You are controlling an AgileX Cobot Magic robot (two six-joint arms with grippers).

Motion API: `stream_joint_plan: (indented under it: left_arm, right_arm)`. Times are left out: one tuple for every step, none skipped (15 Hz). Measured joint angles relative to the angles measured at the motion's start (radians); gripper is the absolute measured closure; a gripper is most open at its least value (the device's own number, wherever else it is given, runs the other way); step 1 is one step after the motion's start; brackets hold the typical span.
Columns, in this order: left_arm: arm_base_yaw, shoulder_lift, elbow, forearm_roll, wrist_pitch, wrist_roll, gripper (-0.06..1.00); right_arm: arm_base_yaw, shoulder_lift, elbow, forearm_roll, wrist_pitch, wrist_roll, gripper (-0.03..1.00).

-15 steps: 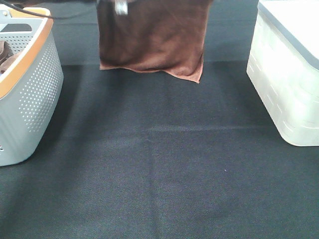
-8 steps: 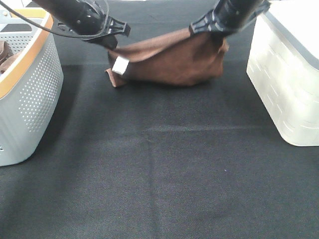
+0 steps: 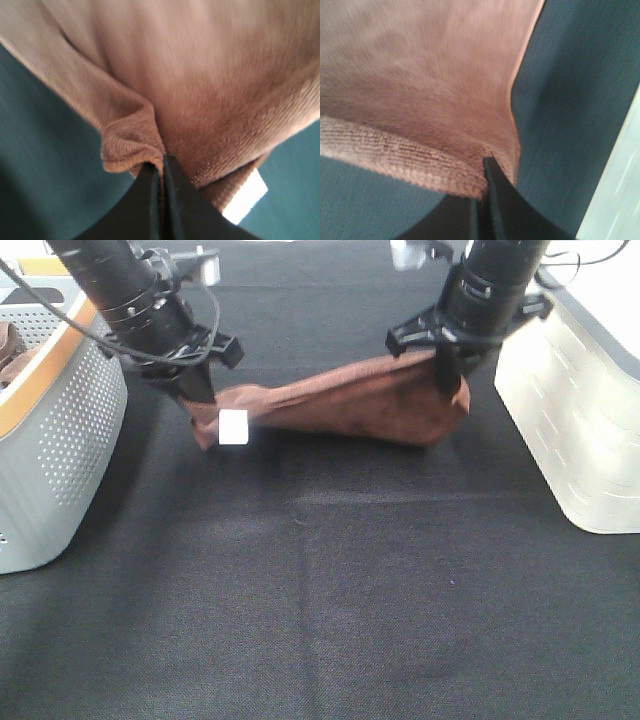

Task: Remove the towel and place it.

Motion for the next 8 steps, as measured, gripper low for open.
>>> stream_joint_plan:
  left_arm:
    - [0.000, 0.000, 0.000, 0.004, 0.041, 0.000, 0.94]
    - [0.000, 0.000, 0.000, 0.005, 0.075, 0.000, 0.94]
    - [0.000, 0.000, 0.000, 0.007, 0.082, 0.000, 0.94]
    - [0.000, 0.003, 0.000, 0.012, 0.088, 0.000, 0.94]
    - [0.000, 0.005, 0.000, 0.013, 0.089, 0.000, 0.94]
    - [0.000, 0.005, 0.000, 0.014, 0.091, 0.000, 0.94]
    - [0.000, 0.005, 0.000, 0.014, 0.091, 0.000, 0.94]
    - [0.000, 0.005, 0.000, 0.015, 0.093, 0.000, 0.94]
  right_arm:
    - [0.001, 0.010, 0.000, 0.015, 0.030, 0.000, 0.97]
    - [0.002, 0.016, 0.001, 0.027, 0.047, -0.001, 0.97]
    - [0.003, 0.018, 0.002, 0.031, 0.057, -0.002, 0.97]
    - [0.003, 0.018, 0.012, 0.038, 0.069, -0.002, 0.97]
    - [0.003, 0.018, 0.027, 0.045, 0.076, -0.003, 0.97]
    - [0.003, 0.018, 0.048, 0.054, 0.087, -0.003, 0.97]
    - [0.003, 0.018, 0.048, 0.054, 0.087, -0.003, 0.97]
    - [0.003, 0.018, 0.069, 0.060, 0.089, -0.003, 0.97]
